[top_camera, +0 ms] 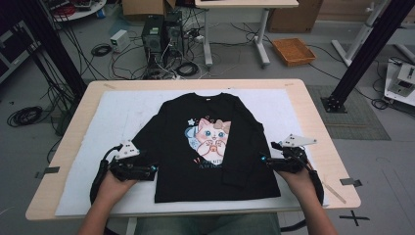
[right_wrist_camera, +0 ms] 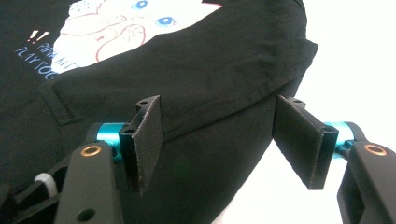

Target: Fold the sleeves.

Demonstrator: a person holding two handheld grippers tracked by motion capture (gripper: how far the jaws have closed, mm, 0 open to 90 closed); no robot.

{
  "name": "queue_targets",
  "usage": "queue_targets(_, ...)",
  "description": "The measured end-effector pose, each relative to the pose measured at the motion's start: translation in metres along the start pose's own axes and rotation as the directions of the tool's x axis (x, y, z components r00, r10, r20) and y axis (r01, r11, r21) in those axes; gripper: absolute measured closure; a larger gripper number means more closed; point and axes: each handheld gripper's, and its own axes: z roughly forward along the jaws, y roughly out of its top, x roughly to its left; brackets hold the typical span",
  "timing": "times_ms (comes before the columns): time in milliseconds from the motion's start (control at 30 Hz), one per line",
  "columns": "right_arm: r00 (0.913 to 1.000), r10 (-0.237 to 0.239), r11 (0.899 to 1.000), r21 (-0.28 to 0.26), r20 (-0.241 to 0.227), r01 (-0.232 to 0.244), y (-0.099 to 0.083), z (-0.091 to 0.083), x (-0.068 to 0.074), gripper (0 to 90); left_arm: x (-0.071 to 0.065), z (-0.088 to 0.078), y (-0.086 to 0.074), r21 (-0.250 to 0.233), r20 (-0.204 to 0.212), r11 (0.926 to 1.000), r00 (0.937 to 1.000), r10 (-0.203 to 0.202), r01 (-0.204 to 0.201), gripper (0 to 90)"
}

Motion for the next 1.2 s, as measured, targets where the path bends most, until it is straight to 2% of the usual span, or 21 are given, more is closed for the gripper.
queue_targets(67,1.0000,0.003,1.000,0.002,0.001,-0.003,0.000,-0.001,0.000,34.0,0.000,0.001,0.001,0.024,-0.005,0.9997,1.0000,-0.003,0.003,36.1)
queue_targets(200,1.0000,-0.002,1.000,-0.001,0.001,0.002,0.000,0.000,-0.001,34.0,0.001,0.001,0.001,0.028,0.010,0.9992,0.9996,-0.028,0.027,41.0)
queue_targets(267,1.0000,0.003,1.000,0.000,0.003,-0.003,0.000,0.000,-0.001,34.0,0.000,0.001,0.001,0.029,0.020,0.9991,0.9993,-0.032,0.032,46.6)
queue_targets(467,1.0000,0.007,1.000,0.003,-0.001,-0.007,0.000,0.000,-0.002,34.0,-0.005,0.000,0.005,0.055,0.050,0.9985,0.9987,-0.007,0.004,68.3)
queue_targets(633,0.9999,0.012,1.000,0.005,-0.005,-0.012,-0.001,0.001,-0.003,33.7,-0.006,0.000,0.007,0.061,0.067,0.9981,0.9977,-0.004,0.000,76.1)
queue_targets(733,0.9998,0.018,1.000,0.002,0.000,-0.018,-0.001,0.001,-0.004,33.3,-0.001,-0.003,0.008,0.034,0.063,0.9988,0.9973,-0.038,0.036,77.7)
queue_targets(833,0.9999,0.016,1.000,-0.001,0.002,-0.016,-0.001,0.000,-0.005,33.2,0.003,-0.008,0.010,-0.006,0.083,0.9979,0.9946,-0.063,0.064,78.4)
queue_targets(1067,0.9995,0.029,1.000,-0.005,0.012,-0.028,-0.002,0.000,-0.006,33.1,-0.001,-0.017,0.018,-0.076,0.109,0.9927,0.9905,-0.084,0.093,78.4)
queue_targets(1200,0.9992,0.035,0.999,-0.013,0.017,-0.035,0.000,-0.001,-0.007,33.1,-0.004,-0.021,0.033,-0.129,0.142,0.9834,0.9838,-0.110,0.128,78.5)
